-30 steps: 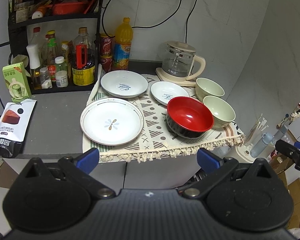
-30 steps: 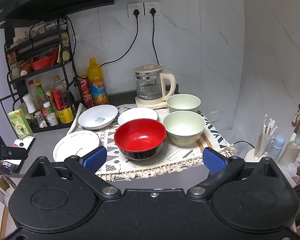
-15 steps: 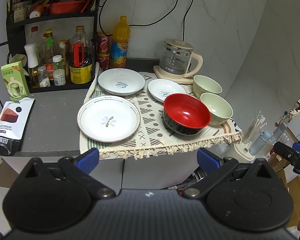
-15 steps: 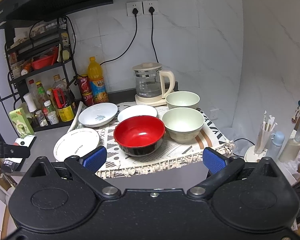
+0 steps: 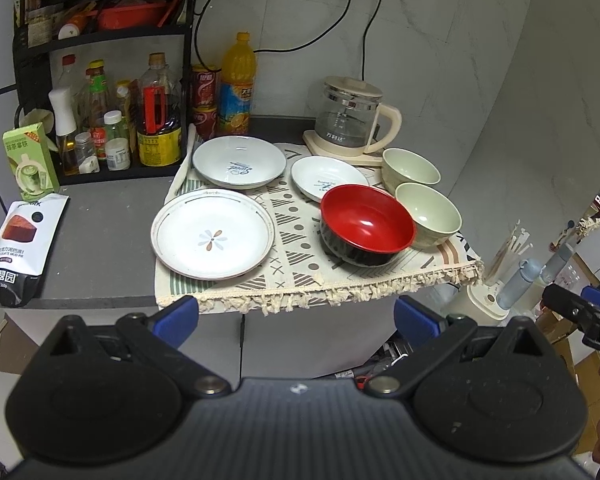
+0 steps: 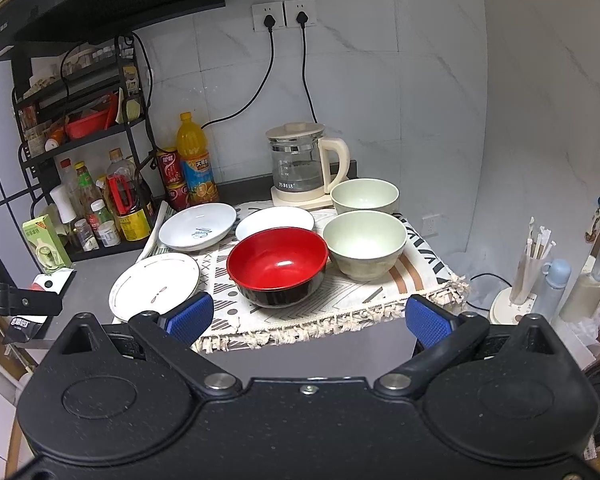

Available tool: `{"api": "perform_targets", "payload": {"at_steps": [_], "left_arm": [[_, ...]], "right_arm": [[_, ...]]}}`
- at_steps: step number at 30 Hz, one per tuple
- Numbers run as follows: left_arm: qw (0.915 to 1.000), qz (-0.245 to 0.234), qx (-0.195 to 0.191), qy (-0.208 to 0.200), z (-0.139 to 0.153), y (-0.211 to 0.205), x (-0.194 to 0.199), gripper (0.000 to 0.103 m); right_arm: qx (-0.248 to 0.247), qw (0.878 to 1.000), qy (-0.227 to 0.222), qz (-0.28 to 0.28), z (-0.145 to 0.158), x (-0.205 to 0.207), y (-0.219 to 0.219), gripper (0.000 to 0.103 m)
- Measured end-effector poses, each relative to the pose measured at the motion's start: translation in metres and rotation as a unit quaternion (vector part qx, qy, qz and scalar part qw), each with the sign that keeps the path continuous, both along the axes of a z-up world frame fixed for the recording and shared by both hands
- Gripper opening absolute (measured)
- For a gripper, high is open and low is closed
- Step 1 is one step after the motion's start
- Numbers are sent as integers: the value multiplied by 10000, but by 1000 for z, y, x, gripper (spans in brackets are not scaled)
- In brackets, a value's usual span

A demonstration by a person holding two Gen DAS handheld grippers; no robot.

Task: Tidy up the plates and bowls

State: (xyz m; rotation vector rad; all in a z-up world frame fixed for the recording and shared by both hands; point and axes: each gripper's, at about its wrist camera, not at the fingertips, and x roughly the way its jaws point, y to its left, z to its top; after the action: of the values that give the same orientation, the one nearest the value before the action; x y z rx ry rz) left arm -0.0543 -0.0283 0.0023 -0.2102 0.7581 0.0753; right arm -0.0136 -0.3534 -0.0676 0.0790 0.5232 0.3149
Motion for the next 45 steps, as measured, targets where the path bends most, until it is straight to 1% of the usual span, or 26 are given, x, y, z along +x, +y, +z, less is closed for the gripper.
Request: {"api": "perform_targets", "payload": {"at_steps": [8, 12, 15, 26, 34, 39, 45], "left_arm": [[9999, -97, -103, -31, 0, -8, 5, 103], [9998, -161, -151, -28, -1, -8, 17, 103], [9996, -248, -119, -38, -3, -10, 30, 103], [9985, -452, -268, 125, -18, -14, 106, 102], [9983, -523, -200, 190, -23, -14, 162, 102], [9972, -691, -184, 198, -28, -16, 195, 102], [9949, -945, -256, 253, -36, -26, 239, 101]], "right_arm": [[-9, 10000, -5, 34, -1, 1, -1, 103], [17, 10000, -6, -14, -3, 5, -4, 103], [81, 10000, 43, -27, -6, 10, -7, 103], [271, 9995, 181, -49, -12, 52, -17, 103], [203, 9992, 282, -194, -15, 93, -12, 103], [200, 9986, 357, -334, -20, 118, -11, 103], [181, 9977, 462, -465, -26, 146, -11, 99]]}}
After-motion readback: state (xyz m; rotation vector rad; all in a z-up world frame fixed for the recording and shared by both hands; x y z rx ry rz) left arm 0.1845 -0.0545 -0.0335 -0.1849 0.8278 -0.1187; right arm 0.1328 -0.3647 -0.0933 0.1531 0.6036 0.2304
